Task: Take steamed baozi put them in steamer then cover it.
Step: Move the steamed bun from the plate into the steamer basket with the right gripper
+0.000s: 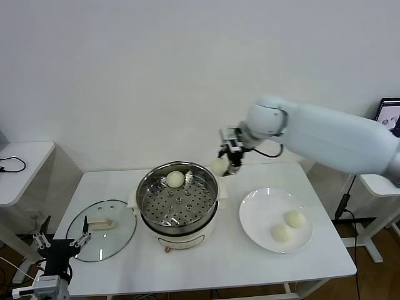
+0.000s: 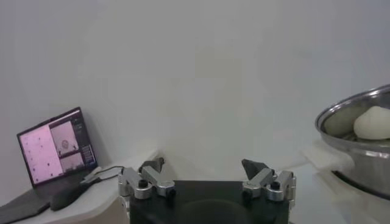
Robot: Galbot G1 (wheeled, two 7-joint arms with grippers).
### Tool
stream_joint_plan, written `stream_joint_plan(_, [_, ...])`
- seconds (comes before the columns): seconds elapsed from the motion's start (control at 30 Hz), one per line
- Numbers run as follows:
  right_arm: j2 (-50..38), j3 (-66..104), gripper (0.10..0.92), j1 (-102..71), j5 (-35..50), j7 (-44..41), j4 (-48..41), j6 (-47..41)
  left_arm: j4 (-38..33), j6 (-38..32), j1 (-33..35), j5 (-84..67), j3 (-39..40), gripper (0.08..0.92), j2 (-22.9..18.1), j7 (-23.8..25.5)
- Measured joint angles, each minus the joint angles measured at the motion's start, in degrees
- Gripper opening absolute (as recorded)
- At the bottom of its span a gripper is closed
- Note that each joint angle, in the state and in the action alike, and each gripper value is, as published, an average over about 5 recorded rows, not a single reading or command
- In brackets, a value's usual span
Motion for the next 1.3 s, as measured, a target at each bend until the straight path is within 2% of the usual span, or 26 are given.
stream_joint_plan(0.57, [18.53, -0.71, 0.628, -7.62, 3.02, 5.42, -10.89, -5.34, -0.67, -0.13, 0.21, -0.05, -0.89, 0.823, -1.00, -0.05])
stream_joint_plan(1.1, [24.37, -0.45, 0.635, -12.31, 0.69, 6.92, -17.88, -5.99, -0.76, -0.23, 0.14, -0.06, -0.93, 0.823, -1.20, -0.09])
stream_joint_plan(1.2, [24.63, -0.22, 0.684, -12.44, 0.40, 6.89, -18.28, -5.76, -0.78, -0.23, 0.17, -0.06, -0.92, 0.823, -1.21, -0.09])
stream_joint_plan(1.3, [24.58, 0.15, 0.766, -12.28, 0.09, 6.40, -18.39, -5.28, -0.78, -0.24, 0.16, -0.04, -0.93, 0.823, -1.23, -0.09])
